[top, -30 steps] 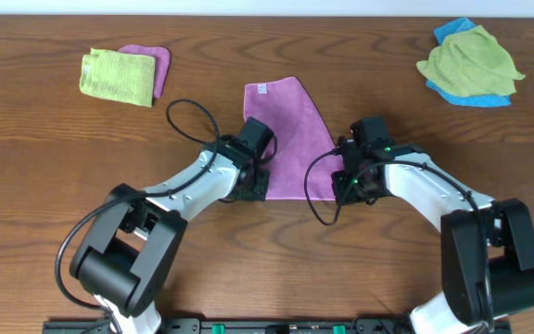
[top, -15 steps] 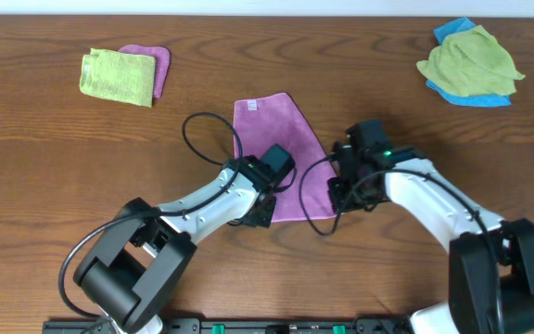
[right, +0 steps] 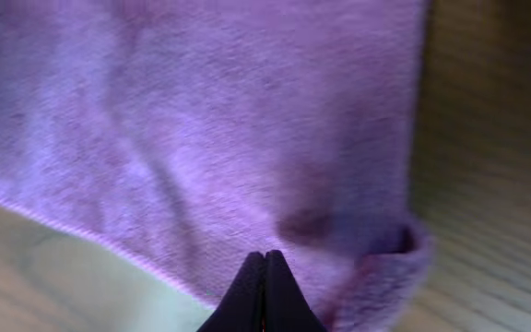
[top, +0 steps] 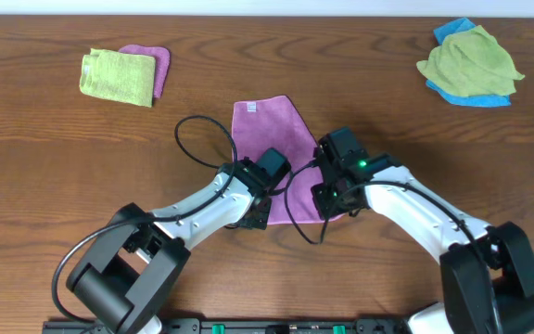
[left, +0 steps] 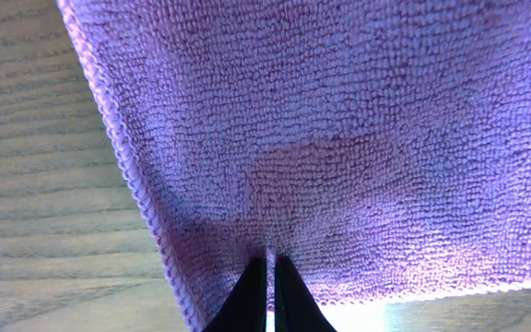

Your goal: Fold the cloth

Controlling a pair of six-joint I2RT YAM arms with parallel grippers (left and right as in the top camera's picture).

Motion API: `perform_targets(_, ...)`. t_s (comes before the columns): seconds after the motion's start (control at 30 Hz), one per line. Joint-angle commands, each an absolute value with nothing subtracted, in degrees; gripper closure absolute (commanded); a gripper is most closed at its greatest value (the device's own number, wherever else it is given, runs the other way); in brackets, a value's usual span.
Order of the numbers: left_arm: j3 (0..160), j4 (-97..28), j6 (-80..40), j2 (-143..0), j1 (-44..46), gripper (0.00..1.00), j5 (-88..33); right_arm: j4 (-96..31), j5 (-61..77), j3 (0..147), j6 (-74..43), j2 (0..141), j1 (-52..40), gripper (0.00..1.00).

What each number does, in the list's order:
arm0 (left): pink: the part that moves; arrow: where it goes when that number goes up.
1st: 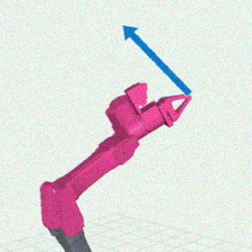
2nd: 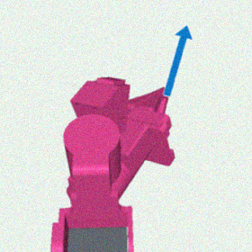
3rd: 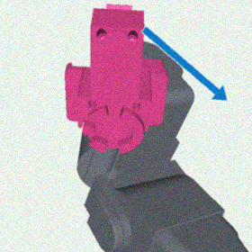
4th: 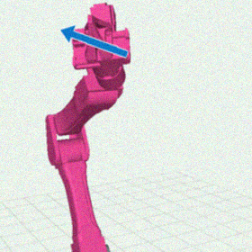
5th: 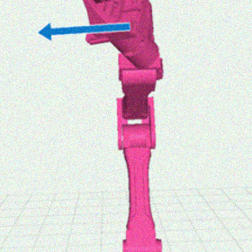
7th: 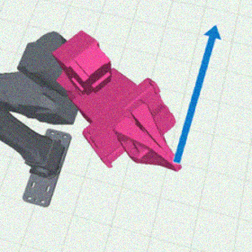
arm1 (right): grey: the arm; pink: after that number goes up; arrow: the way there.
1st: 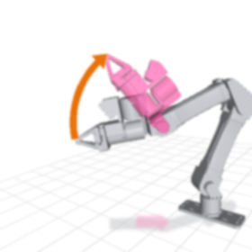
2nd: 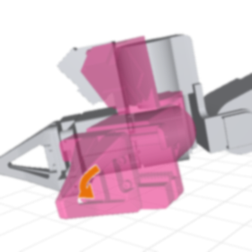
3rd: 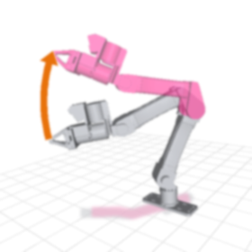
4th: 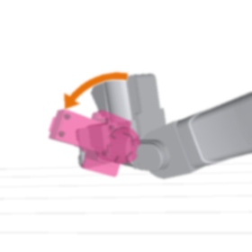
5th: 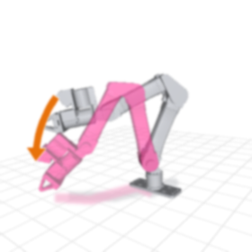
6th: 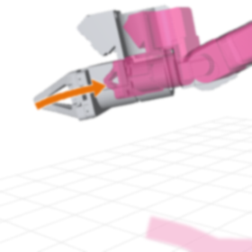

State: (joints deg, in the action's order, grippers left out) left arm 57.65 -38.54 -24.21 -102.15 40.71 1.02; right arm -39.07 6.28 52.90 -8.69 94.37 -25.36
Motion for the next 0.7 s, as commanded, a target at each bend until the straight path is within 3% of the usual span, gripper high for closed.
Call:
perform_targets(0.0, 57.0, -38.5, -24.7, -100.6, 40.5, 0.94, 2.3, -37.6, 3.2, 51.4, -9.3, 93.3, -24.2, 0.98)
perform_targets(0.67, 57.0, -39.9, -25.0, -100.4, 40.5, 0.94, 2.6, -32.6, 9.6, 39.7, -9.9, 93.3, -23.3, 0.98)
